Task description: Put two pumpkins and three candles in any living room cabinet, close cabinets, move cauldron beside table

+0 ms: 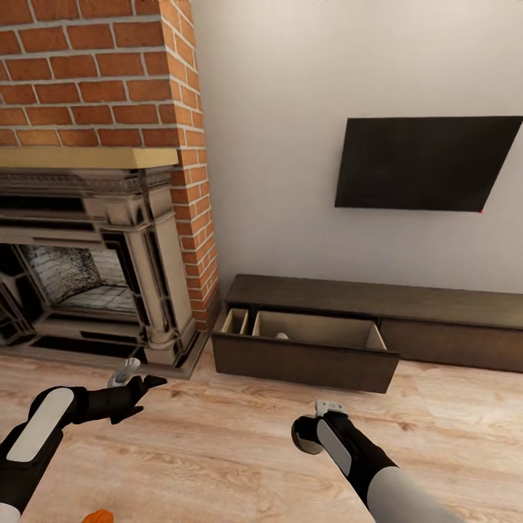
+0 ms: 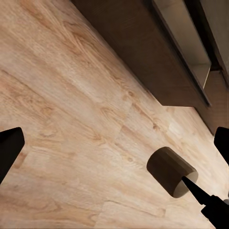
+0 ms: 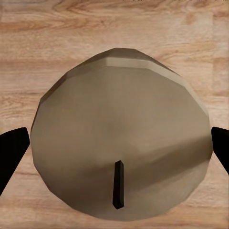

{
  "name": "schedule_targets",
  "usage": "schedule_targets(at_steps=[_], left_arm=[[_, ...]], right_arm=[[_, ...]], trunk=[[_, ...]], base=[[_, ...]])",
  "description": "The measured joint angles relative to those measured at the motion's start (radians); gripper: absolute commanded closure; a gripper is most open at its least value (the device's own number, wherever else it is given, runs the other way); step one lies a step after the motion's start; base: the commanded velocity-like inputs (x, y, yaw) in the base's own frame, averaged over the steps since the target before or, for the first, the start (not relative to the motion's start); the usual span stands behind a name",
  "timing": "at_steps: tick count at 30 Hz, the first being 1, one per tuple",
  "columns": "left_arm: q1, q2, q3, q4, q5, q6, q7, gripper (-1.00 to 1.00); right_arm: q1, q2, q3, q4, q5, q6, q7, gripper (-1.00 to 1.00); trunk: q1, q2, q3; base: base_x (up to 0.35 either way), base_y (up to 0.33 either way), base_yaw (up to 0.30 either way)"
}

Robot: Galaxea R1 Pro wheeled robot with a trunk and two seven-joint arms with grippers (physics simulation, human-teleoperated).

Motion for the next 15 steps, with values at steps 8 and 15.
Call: schedule_targets(at_steps=[8, 15], left_arm=[[0.000, 0.000, 0.000, 0.000, -0.001, 0.000, 0.000, -1.00], [0.000, 0.000, -0.001, 0.000, 0.002, 0.000, 0.000, -1.00]], right_arm=[[0.000, -0.001, 0.000, 0.000, 0.000, -0.001, 0.001, 1.00], [0.000, -0.001, 0.001, 0.000, 0.000, 0.000, 0.001, 1.00]], trunk=[[-0.031, 0.056, 0.025], [-0.042, 0.077, 0.034]], base=[[0.000, 0.000, 0.004], [0.000, 0.000, 0.000]])
